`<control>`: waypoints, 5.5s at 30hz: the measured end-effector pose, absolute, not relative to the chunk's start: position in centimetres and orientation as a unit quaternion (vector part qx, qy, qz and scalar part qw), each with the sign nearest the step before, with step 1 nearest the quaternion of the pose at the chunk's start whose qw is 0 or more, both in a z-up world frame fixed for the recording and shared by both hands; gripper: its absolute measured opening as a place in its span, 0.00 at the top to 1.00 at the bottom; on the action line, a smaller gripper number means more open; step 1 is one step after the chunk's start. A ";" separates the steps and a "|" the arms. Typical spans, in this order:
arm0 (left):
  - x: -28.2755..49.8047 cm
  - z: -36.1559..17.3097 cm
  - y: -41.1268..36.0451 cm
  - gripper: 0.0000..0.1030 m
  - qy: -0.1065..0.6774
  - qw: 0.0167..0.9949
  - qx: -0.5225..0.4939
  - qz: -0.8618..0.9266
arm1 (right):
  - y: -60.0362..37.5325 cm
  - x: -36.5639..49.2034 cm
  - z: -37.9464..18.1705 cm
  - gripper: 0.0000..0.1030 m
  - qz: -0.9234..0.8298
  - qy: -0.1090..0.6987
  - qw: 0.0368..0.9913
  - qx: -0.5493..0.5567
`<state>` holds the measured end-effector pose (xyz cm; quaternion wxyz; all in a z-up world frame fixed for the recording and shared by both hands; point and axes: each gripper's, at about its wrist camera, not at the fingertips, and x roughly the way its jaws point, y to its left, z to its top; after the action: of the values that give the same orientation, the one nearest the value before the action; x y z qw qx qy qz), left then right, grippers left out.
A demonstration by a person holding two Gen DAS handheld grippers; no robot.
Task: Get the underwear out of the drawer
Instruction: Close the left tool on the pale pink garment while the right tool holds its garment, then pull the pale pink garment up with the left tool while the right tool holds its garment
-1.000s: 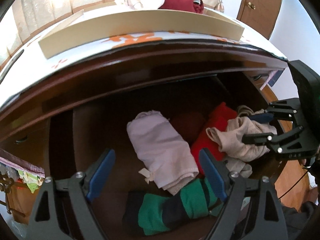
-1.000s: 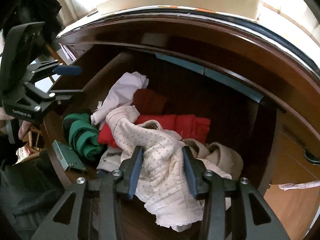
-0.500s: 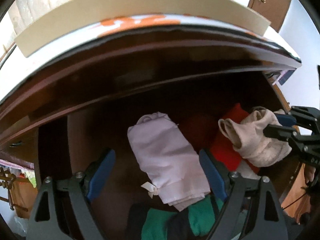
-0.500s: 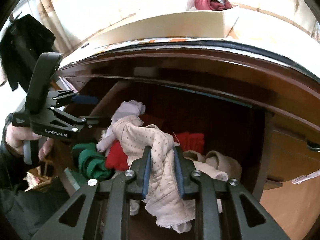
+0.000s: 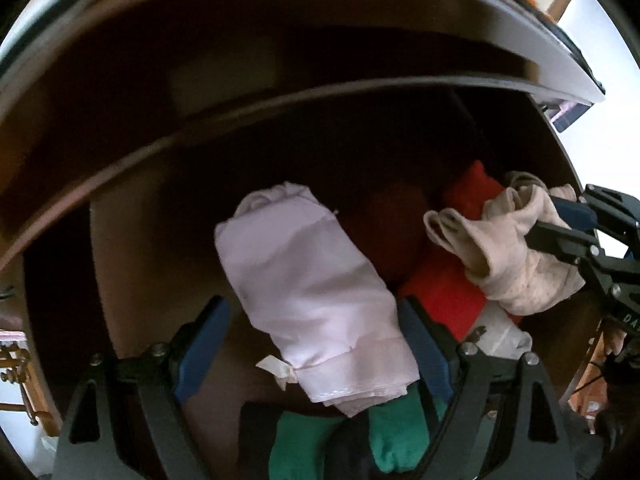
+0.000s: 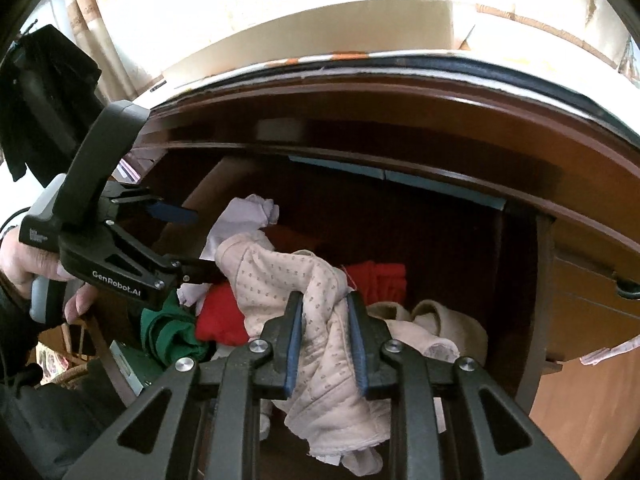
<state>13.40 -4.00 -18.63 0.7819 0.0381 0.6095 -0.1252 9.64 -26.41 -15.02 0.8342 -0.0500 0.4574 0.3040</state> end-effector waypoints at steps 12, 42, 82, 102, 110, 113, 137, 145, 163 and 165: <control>14.5 -20.1 -3.0 0.27 0.635 0.761 0.012 -0.135 | -24.9 9.6 -15.6 0.71 0.297 0.467 0.830 -0.075; 8.8 -15.0 -3.8 0.83 0.504 0.852 0.020 -0.141 | -24.2 9.1 -16.0 0.74 0.345 0.440 0.824 -0.091; 9.5 -14.1 -1.7 0.33 0.479 0.870 -0.004 -0.118 | -28.9 7.1 -12.8 0.77 0.345 0.345 0.873 -0.014; 12.5 -19.2 -4.3 0.57 0.608 0.782 0.046 -0.127 | -29.6 7.2 -12.9 0.77 0.353 0.341 0.871 0.005; 10.6 -18.2 -4.3 0.98 0.572 0.806 0.051 -0.145 | -29.4 7.1 -12.6 0.77 0.354 0.332 0.874 -0.001; 9.0 -17.4 -4.2 0.98 0.542 0.825 0.060 -0.146 | -29.4 6.6 -12.4 0.77 0.354 0.319 0.879 -0.005; 4.9 -11.1 -1.0 0.99 0.445 0.883 -0.003 -0.147 | -30.4 5.5 -11.0 0.77 0.362 0.296 0.884 0.032; 5.9 -14.2 -1.8 0.90 0.507 0.848 0.014 -0.153 | -30.1 5.8 -11.2 0.77 0.361 0.300 0.882 0.031; 8.6 -18.0 -1.9 0.92 0.577 0.802 0.014 -0.151 | -29.8 6.0 -11.7 0.77 0.370 0.305 0.877 0.038; 8.1 -17.5 -1.7 0.95 0.562 0.814 0.017 -0.149 | -29.9 6.0 -11.5 0.77 0.370 0.301 0.878 0.040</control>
<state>8.07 -1.73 -17.48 0.8136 0.0172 0.5618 -0.1485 6.03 -29.94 -11.45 0.8779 0.0400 0.3011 0.3702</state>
